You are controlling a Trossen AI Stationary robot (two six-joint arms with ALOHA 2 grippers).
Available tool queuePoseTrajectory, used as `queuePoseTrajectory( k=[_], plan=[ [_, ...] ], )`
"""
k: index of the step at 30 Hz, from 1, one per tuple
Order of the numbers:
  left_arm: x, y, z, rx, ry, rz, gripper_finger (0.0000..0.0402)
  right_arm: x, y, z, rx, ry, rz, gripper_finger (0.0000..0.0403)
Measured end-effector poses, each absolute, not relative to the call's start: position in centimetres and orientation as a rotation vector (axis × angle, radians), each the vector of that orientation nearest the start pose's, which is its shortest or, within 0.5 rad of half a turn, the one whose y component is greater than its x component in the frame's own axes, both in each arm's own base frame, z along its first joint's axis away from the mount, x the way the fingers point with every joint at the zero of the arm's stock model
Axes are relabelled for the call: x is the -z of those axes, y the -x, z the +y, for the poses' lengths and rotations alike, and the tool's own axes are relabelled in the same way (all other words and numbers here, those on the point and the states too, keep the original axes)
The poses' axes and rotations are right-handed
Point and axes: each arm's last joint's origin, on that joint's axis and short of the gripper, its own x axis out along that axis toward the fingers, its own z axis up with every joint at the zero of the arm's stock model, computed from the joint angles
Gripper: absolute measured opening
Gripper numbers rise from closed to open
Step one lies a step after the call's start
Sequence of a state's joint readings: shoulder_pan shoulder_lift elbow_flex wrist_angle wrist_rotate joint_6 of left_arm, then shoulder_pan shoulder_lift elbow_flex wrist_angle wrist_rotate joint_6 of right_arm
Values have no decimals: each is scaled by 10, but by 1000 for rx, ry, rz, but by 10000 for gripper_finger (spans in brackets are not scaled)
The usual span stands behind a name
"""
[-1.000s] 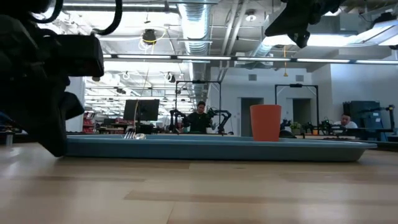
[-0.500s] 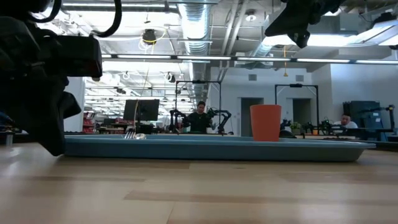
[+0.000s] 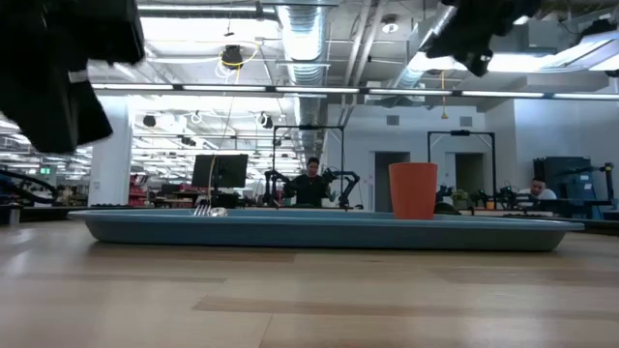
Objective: Pick and place plate/cup/fork/spoon on tray
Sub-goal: Put the light orange plate to the right of the orange spoon on the blue serving tray
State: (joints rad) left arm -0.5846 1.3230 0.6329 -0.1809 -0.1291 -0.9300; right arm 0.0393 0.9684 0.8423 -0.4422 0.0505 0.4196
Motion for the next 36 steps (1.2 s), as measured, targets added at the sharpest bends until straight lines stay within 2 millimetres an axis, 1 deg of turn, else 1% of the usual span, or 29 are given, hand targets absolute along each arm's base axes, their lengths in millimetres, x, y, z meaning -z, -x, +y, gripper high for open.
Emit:
queuePoseTrajectory(
  k=[4, 7, 10, 12, 15, 18, 22, 26, 32, 34, 36],
  plan=[
    [-198, -194, -123, 64, 632, 814, 0, -288, -193, 28, 88, -437, 699, 6],
    [-203, -185, -110, 69, 682, 719, 0, -277, -183, 49, 40, -471, 807, 6],
    [-201, -179, -97, 68, 731, 621, 0, -258, -171, 69, 20, -516, 925, 5],
    [-199, -178, -90, 55, 729, 553, 0, -246, -162, 81, -6, -551, 987, 4],
    [-198, -178, -80, 9, 682, 456, 0, -229, -149, 96, -47, -600, 1077, 4],
    [-195, -181, -70, -41, 637, 387, 0, -213, -136, 105, -65, -619, 1165, 6],
    [-196, -186, -56, -58, 592, 286, 0, -200, -128, 109, -54, -625, 1236, 25],
    [-191, -187, -40, -52, 600, 198, 0, -189, -126, 104, -19, -653, 1287, 77],
    [-182, -186, -24, -95, 556, 214, 0, -185, -130, 94, 9, -621, 1298, 175],
    [-180, -186, -21, -114, 546, 215, 0, -185, -132, 91, -2, -597, 1288, 196],
    [-180, -186, -18, -115, 542, 214, 0, -184, -134, 89, -2, -578, 1287, 206]
  ],
)
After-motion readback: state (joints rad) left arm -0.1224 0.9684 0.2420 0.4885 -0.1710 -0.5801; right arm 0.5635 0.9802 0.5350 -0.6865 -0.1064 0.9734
